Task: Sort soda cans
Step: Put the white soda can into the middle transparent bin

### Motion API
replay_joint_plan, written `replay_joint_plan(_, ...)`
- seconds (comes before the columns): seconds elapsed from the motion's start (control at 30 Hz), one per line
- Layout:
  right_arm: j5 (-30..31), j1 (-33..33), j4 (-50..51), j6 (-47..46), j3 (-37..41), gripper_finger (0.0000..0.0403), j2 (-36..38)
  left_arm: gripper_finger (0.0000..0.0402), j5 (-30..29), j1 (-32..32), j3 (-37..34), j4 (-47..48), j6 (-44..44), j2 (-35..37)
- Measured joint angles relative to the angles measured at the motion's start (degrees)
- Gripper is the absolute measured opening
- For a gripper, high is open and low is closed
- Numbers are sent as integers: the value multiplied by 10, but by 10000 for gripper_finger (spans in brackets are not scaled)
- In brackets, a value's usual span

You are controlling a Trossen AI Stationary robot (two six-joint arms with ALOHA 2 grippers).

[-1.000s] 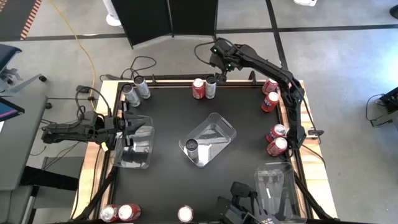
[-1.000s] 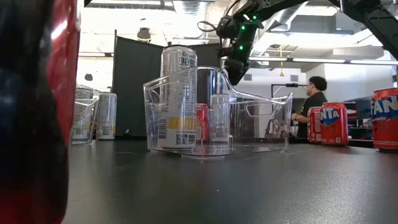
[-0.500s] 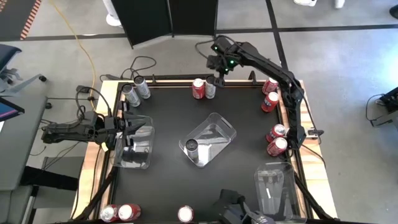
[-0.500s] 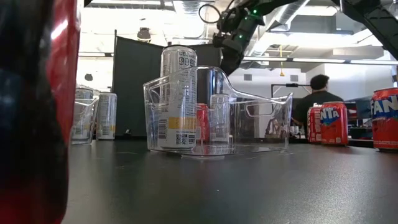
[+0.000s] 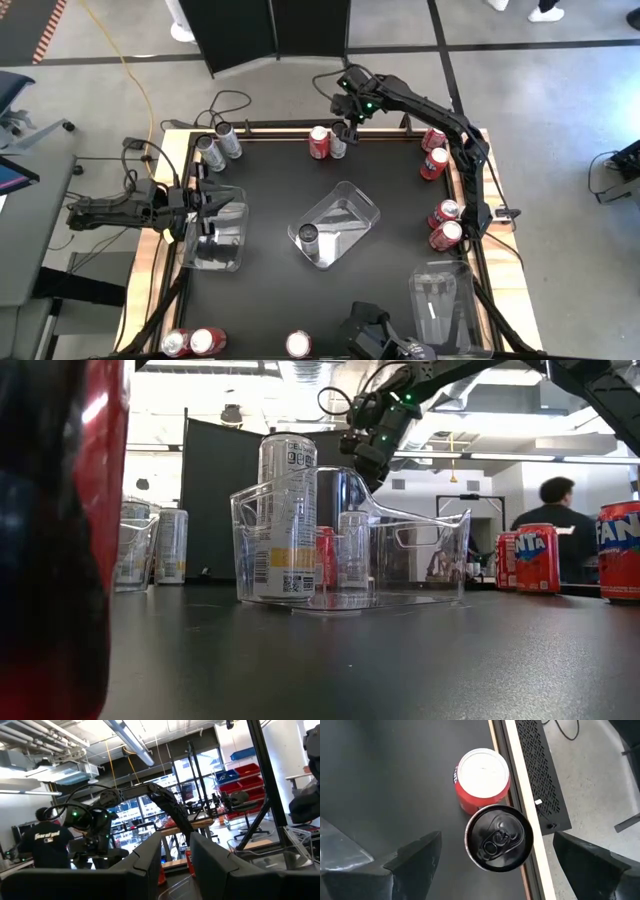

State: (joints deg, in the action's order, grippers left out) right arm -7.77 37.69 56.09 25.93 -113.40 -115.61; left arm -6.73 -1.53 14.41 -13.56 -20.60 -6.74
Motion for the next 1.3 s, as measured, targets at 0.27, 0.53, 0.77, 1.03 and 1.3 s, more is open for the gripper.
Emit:
replay_joint_plan(0.27, -1, 3, -22, -7, 13, 400, 0, 100, 0, 0, 0, 0, 0, 0)
replay_joint_plan(0.53, -1, 3, -19, -14, 13, 400, 0, 100, 0, 0, 0, 0, 0, 0)
replay_joint_plan(0.77, -1, 3, -15, -21, 13, 400, 0, 100, 0, 0, 0, 0, 0, 0)
replay_joint_plan(1.03, 0, 3, -24, -25, 13, 400, 0, 100, 0, 0, 0, 0, 0, 0)
replay_joint_plan(1.3, 9, -3, -31, -30, 12, 400, -33, 100, 0, 0, 0, -1, 0, 0)
